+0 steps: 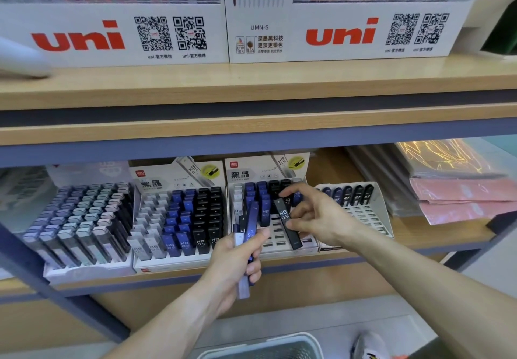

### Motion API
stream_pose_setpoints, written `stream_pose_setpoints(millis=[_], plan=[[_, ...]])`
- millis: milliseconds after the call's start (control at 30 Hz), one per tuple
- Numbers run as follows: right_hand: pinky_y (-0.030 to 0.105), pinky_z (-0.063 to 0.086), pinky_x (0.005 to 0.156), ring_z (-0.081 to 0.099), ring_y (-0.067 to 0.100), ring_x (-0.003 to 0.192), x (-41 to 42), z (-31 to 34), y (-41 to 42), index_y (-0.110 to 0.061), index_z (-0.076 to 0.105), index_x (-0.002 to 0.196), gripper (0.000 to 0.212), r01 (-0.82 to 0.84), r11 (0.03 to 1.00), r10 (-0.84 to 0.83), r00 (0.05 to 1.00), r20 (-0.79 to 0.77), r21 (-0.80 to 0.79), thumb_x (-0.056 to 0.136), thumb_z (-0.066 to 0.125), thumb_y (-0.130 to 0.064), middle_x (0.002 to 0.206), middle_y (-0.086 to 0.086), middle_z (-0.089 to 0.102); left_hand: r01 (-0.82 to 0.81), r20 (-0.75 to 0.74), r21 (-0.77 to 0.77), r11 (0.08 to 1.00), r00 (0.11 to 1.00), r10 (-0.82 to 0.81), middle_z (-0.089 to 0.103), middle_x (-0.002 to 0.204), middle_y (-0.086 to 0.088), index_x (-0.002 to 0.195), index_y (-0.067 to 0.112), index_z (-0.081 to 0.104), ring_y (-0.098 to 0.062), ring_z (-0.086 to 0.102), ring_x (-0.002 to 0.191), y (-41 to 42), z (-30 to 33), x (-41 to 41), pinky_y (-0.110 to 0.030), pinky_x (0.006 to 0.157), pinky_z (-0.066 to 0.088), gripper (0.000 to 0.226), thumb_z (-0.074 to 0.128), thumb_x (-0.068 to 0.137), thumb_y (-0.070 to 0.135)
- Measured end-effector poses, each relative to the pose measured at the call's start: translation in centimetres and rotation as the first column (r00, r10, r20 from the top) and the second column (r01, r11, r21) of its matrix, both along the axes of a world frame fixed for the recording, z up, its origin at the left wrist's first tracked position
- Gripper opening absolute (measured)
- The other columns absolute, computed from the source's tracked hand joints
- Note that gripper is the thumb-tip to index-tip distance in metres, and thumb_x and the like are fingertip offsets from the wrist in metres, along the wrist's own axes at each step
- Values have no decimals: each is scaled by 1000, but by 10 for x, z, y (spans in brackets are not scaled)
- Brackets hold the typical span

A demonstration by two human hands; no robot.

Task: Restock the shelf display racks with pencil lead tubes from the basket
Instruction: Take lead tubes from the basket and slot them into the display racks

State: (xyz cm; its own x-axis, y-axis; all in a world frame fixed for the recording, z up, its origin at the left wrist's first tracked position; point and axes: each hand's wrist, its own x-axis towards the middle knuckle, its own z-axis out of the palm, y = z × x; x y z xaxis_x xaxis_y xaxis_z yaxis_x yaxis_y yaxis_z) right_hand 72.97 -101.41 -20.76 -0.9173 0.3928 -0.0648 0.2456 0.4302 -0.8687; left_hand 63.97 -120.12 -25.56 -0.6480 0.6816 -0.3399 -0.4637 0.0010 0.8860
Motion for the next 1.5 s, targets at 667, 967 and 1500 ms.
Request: stream_pose_setpoints(millis=[667,967,1500], plan=[[22,52,68,63,4,79,-24,-25,7,-30,50,104,31,177,859,-50,963,-264,481,92,70,-10,83,-10,64,-6,11,-29,1000,1000,7,46,62,-1,83,10,50,-14,33,44,-3,-1,0,-27,44,30,39,84,81,31],[39,56,73,65,12,79,-30,-34,4,-26,59,106,23,168,805,-20,966,-256,569,91,69,-12,85,-9,67,3,8,-43,999,1000,-3,47,62,-1,82,10,52,-14,32,44,-3,1,2,-27,43,29,39,84,80,31],[26,58,67,70,20,72,-10,3,-36,-6,65,118,33,54,941,-78,995,-59,-333,88,77,-5,85,15,73,70,-33,-64,996,997,-72,52,65,-5,82,8,67,-13,29,41,-3,5,7,-25,42,25,28,85,80,29]])
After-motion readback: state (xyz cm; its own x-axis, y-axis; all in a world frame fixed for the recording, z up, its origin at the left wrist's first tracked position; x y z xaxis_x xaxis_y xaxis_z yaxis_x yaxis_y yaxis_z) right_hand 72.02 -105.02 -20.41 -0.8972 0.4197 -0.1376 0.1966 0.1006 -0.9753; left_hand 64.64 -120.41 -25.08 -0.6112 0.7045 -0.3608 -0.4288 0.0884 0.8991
